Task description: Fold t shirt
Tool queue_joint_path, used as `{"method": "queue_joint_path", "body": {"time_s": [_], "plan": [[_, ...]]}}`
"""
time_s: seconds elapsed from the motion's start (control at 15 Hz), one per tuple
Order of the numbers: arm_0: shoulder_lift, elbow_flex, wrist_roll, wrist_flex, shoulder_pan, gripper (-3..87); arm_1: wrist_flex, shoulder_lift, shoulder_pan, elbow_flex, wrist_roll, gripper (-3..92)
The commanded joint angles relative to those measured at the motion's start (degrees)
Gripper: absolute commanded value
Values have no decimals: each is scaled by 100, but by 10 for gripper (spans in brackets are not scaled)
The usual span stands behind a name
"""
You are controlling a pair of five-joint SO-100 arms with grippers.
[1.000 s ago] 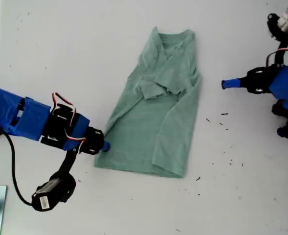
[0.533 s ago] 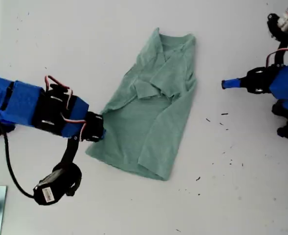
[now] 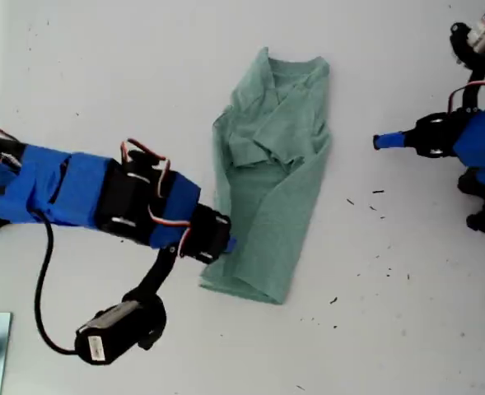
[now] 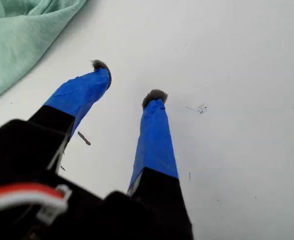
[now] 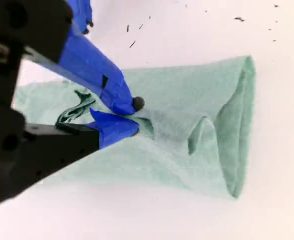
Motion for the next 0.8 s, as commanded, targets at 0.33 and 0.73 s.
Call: {"method": "queue_joint_path", "body": {"time_s": [0.33, 0.73], "plan": [[-422, -123, 1318, -923, 149, 382, 18, 79, 70, 360, -79, 165], [4922, 4157, 563, -598, -571, 239, 18, 88, -88, 360, 2092, 166]]}}
